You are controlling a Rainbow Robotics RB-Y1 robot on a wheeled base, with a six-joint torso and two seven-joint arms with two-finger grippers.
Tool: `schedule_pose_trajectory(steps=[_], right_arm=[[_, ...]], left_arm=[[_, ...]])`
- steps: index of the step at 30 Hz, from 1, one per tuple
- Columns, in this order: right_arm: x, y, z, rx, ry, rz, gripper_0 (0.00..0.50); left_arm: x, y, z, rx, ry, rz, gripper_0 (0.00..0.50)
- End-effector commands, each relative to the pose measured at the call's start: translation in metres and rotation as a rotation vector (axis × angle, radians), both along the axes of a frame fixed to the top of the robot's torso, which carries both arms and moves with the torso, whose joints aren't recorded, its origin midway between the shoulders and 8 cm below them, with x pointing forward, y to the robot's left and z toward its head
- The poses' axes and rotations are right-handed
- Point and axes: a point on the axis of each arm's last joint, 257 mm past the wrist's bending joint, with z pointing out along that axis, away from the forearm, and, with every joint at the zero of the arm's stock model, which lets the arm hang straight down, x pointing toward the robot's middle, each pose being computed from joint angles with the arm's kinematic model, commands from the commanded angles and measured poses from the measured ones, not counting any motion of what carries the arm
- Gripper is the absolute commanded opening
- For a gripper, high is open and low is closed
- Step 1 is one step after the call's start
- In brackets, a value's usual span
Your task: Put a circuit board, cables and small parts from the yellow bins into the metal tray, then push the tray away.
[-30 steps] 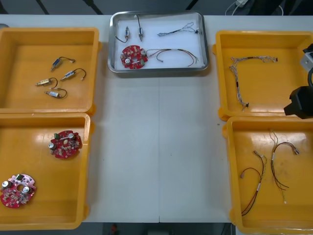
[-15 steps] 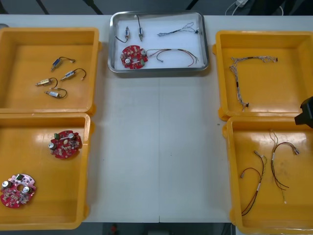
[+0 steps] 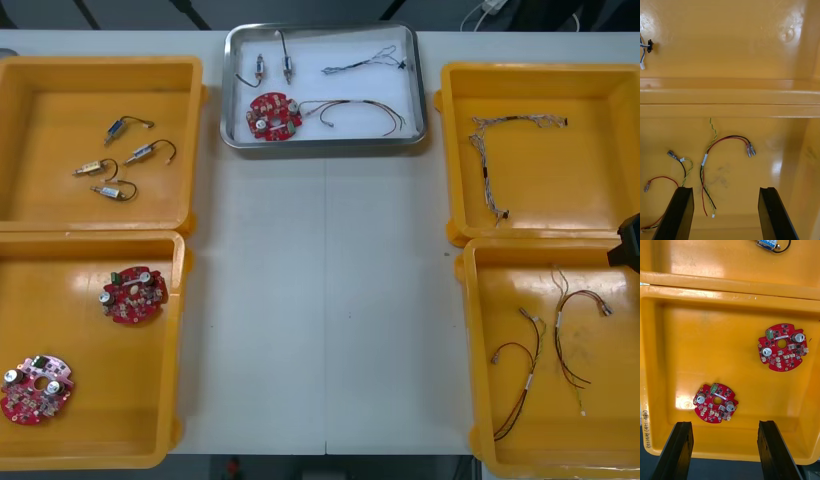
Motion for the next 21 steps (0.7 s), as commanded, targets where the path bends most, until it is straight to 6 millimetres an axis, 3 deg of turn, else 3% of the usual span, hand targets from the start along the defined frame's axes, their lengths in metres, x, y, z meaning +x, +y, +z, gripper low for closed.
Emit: schedule_pose_trajectory(steps=[1,21], right_arm=[[0.0017,-0.0115,0.0084,-0.005,-0.026,-0.033,0.500],[0.0017,-0.0115,0.0084,-0.005,-0.026,-0.033,0.500]], left_arm=[[-0.0018,0.0032,0.0083,0.032,-0.019,-0.015,0.500],[-0.0018,0.0032,0.0083,0.032,-0.019,-0.015,0.500]])
